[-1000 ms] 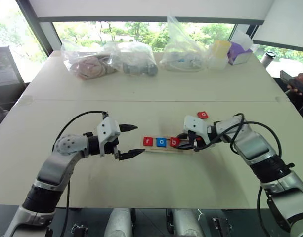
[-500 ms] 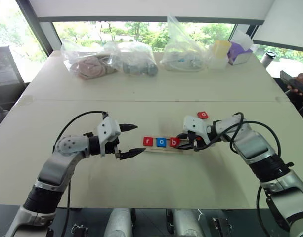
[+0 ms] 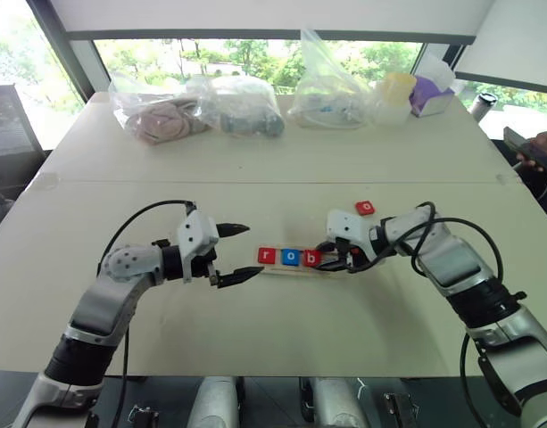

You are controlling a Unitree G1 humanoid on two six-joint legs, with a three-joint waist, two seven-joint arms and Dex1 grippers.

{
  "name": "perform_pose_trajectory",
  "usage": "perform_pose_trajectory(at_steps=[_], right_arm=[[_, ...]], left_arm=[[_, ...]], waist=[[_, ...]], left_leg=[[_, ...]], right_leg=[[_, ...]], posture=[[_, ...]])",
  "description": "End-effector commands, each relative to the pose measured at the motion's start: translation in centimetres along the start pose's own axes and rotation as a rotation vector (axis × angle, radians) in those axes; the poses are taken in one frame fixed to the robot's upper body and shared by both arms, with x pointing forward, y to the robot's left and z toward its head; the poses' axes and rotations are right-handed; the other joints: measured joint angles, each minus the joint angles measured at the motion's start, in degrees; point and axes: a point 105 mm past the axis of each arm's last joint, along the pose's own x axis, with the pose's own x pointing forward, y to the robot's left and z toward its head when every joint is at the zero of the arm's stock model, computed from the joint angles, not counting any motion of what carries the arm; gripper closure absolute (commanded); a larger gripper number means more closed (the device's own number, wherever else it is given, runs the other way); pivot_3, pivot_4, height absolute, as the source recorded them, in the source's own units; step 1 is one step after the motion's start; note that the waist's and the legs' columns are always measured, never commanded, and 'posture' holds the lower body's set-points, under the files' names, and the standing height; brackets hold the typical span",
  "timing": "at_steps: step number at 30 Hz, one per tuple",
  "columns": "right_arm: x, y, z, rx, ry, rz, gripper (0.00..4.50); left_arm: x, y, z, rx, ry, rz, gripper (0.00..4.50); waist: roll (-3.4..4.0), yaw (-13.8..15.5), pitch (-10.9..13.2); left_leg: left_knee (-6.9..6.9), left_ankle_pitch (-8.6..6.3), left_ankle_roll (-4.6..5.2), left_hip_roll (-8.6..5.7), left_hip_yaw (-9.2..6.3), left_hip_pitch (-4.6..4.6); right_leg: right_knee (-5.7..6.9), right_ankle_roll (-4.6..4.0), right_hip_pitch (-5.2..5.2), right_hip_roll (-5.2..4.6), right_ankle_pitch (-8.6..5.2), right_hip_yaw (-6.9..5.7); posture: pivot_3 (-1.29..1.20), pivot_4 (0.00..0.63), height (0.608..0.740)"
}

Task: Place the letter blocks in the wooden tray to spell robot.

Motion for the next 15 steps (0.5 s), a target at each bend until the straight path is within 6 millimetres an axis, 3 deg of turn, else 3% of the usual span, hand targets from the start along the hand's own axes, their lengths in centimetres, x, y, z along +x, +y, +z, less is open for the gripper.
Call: perform_pose_trajectory(at_steps=[1, 3, 8, 15], right_arm=[[-0.2, -0.3, 1.2, -0.049, -0.017, -0.011, 0.95], [-0.1, -0.4, 1.3, -0.051, -0.017, -0.010, 0.06], [-0.5, -0.8, 1.9, -0.060, -0.029, -0.030, 0.06], [-4.0, -4.4, 3.2, -0.006, -0.117, -0.263, 0.06]], left_arm=[[0.0, -0.1, 1.0, 0.043, -0.026, 0.001, 0.00], [0.0, -0.1, 1.0, 0.042, -0.025, 0.003, 0.00], [0.0, -0.1, 0.9, 0.041, -0.026, 0.008, 0.00], [0.1, -0.3, 0.9, 0.041, -0.029, 0.010, 0.00]], waist=[[0.00, 0.00, 0.00], [0.00, 0.00, 0.00], [0.00, 0.00, 0.00], [0.00, 0.06, 0.00]], left_leg=[[0.00, 0.00, 0.00, 0.00, 0.00, 0.00], [0.01, 0.00, 0.00, 0.00, 0.00, 0.00], [0.02, 0.00, 0.00, 0.00, 0.00, 0.00], [0.04, 0.01, -0.01, 0.00, 0.00, 0.00]], right_leg=[[0.00, 0.00, 0.00, 0.00, 0.00, 0.00], [0.01, 0.00, 0.00, 0.00, 0.00, 0.00], [0.04, 0.00, 0.00, 0.00, 0.00, 0.00], [0.06, 0.00, 0.00, -0.01, 0.00, 0.00]], posture=[[0.00, 0.150, 0.740], [0.00, 0.150, 0.740], [0.00, 0.150, 0.740], [0.00, 0.150, 0.740]])
